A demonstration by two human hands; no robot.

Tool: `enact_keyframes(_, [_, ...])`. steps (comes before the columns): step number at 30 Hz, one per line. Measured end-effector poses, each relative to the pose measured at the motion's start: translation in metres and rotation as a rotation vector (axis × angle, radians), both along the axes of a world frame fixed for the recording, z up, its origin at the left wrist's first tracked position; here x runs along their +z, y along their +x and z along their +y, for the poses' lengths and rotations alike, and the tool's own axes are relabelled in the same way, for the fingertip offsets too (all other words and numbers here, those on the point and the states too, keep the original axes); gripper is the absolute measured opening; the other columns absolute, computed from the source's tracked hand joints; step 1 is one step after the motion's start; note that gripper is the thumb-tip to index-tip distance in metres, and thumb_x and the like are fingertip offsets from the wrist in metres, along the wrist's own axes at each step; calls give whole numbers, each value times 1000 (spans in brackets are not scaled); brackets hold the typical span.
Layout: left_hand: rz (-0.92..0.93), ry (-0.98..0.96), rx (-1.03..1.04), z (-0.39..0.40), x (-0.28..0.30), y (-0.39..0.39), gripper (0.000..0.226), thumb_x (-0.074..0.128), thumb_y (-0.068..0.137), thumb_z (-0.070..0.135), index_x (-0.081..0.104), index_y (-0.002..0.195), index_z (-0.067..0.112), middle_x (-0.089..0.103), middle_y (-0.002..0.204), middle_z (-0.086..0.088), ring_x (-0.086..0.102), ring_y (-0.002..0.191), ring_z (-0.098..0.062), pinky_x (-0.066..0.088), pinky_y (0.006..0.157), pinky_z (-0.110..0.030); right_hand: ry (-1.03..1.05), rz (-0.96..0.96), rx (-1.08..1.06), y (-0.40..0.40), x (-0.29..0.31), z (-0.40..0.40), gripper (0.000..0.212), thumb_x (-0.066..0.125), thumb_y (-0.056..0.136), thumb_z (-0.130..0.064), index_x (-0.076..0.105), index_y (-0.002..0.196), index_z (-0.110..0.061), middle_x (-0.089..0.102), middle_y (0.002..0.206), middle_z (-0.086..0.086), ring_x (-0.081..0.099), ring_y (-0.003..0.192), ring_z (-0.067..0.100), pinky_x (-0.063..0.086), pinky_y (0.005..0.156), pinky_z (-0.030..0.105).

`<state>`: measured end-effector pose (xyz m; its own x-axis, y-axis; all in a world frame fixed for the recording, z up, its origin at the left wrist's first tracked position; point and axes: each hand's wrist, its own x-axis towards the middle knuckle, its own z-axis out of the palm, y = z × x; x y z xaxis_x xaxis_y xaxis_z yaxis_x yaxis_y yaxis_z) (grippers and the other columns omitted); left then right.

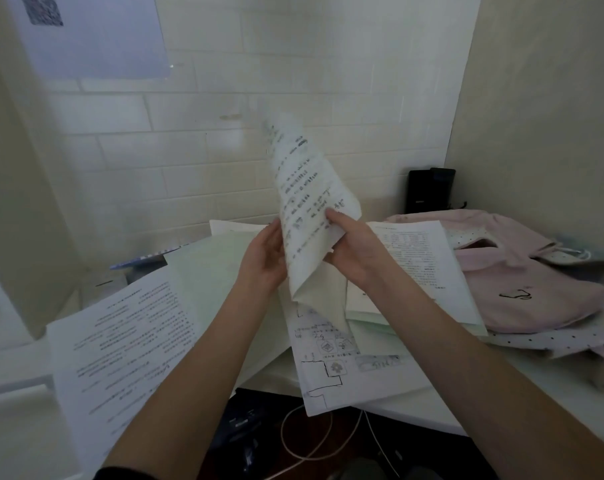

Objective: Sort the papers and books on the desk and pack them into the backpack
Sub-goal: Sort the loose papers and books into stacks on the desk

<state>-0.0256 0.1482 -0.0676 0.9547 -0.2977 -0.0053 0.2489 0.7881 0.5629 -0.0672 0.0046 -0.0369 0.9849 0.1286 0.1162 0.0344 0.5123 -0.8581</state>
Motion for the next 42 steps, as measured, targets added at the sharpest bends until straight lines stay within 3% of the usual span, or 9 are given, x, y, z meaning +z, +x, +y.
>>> enact_keyframes(4, [67, 113, 58, 14, -2, 7, 69, 66, 81, 48, 47, 136, 9, 54, 133, -12, 53, 124, -29, 41, 105, -50, 34, -165, 86, 1, -2, -7, 44, 49, 97, -16, 43, 139, -9, 55, 133, 13, 56, 116, 31, 52, 83, 49])
enact_keyframes(9, [26, 42, -217, 11, -4, -6, 97, 64, 71, 67, 40, 139, 2, 46, 142, -21, 51, 126, -37, 43, 103, -51, 28, -201, 219, 0, 9, 2, 37, 55, 89, -27, 57, 123, -11, 61, 112, 13, 57, 104, 33, 50, 80, 52])
enact_keyframes(16, [-85, 111, -133, 0, 6, -14, 55, 53, 90, 43, 54, 130, 4, 65, 121, -15, 65, 105, -29, 54, 90, -43, 43, -109, 221, -1, -8, -7, 37, 44, 98, -21, 51, 133, -10, 56, 130, 14, 56, 114, 34, 45, 91, 59])
enact_keyframes(20, [17, 125, 46, 4, 9, -12, 26, 57, 93, 19, 62, 111, 2, 72, 100, -17, 69, 91, -30, 55, 81, -46, -30, 113, -85, 0, -19, -23, 28, 54, 94, -9, 56, 123, -11, 66, 111, 9, 65, 95, 24, 57, 70, 40])
enact_keyframes(25, [-38, 96, 310, 20, 20, 5, 36, 49, 93, -3, 50, 127, 9, 62, 118, -16, 62, 103, -35, 48, 88, -57, -296, 365, -549, -3, -31, -41, 65, 53, 88, 7, 24, 144, -6, 57, 120, 16, 64, 98, 26, 54, 81, 33])
enact_keyframes(28, [-139, 237, 380, 1, 31, -2, 29, 44, 93, -8, 53, 116, 8, 63, 105, -13, 63, 92, -31, 52, 84, -50, -641, -14, -591, -18, -22, -35, 74, 64, 90, -18, 19, 148, -21, 39, 146, 5, 45, 124, 19, 43, 90, 25])
enact_keyframes(32, [-340, 470, 130, -48, 34, -32, 26, 49, 76, 2, 62, 99, 4, 65, 93, -12, 62, 84, -25, 53, 71, -35, -465, -28, -214, -18, -5, -10, 68, 58, 88, -51, 29, 146, -28, 44, 144, -7, 47, 122, 10, 43, 93, 31])
enact_keyframes(37, [-487, 613, -39, -64, 14, -42, 50, 35, 75, -8, 61, 117, -1, 67, 107, -11, 63, 104, -19, 49, 98, -27, -403, 49, -677, -8, 0, -42, 25, 52, 96, -33, 55, 116, -19, 65, 114, 6, 64, 97, 24, 54, 85, 41])
enact_keyframes(42, [-239, 1229, 203, -53, -14, -18, 41, 49, 89, 5, 57, 129, 11, 59, 126, -9, 54, 105, -19, 42, 96, -33, -355, 91, -836, -12, 4, -98, 35, 48, 94, -15, 47, 129, -10, 59, 118, 6, 57, 91, 16, 49, 78, 30])
